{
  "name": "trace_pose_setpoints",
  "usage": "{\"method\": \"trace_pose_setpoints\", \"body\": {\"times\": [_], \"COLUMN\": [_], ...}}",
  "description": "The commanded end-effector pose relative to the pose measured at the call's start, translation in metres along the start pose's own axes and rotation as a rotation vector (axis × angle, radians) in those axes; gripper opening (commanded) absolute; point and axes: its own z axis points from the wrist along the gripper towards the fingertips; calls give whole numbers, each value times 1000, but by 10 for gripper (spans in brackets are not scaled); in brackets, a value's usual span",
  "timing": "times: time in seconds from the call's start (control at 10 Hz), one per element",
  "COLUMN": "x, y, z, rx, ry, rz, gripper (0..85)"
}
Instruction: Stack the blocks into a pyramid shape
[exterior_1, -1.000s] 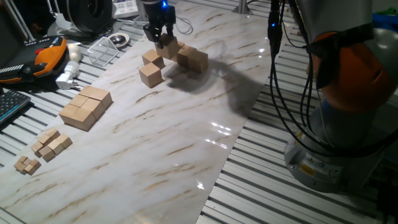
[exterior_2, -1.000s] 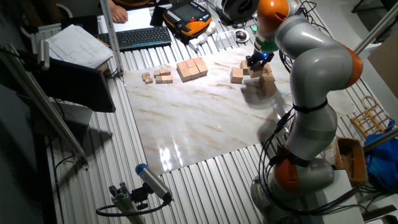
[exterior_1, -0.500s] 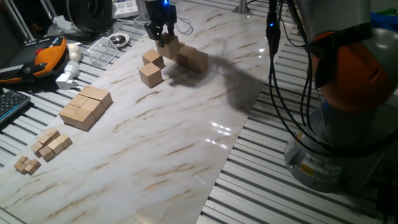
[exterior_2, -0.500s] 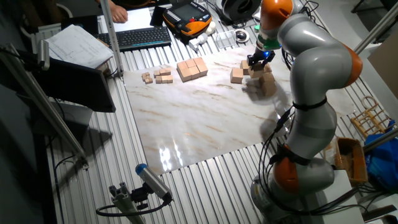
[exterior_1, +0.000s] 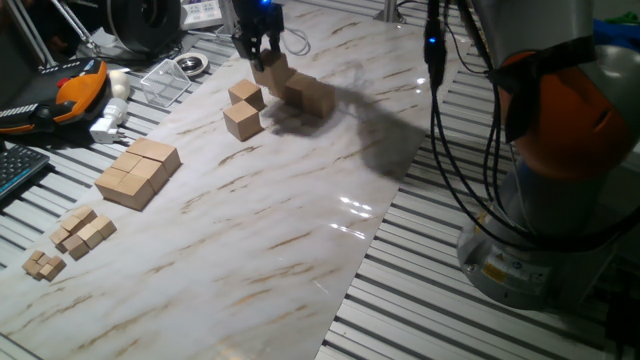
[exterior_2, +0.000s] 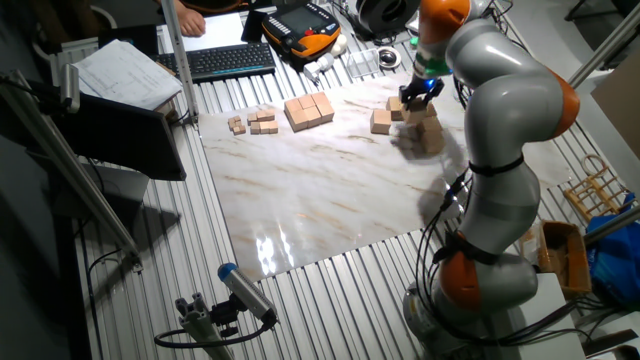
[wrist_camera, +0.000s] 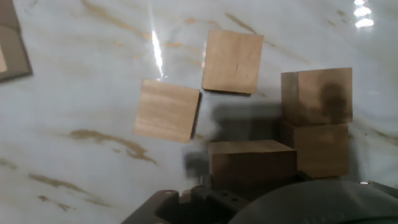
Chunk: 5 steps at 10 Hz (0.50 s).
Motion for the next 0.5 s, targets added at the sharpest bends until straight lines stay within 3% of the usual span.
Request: {"method": "trace_pose_setpoints", "body": {"times": [0.0, 0.1, 0.4], "x": [-6, -10, -8], "y": [-20, -33, -59], "z": [-3, -2, 11], "rx": [0, 9, 17], "ry": [3, 2, -28], "rz": [-5, -12, 17], "gripper": [0, 0, 0]}}
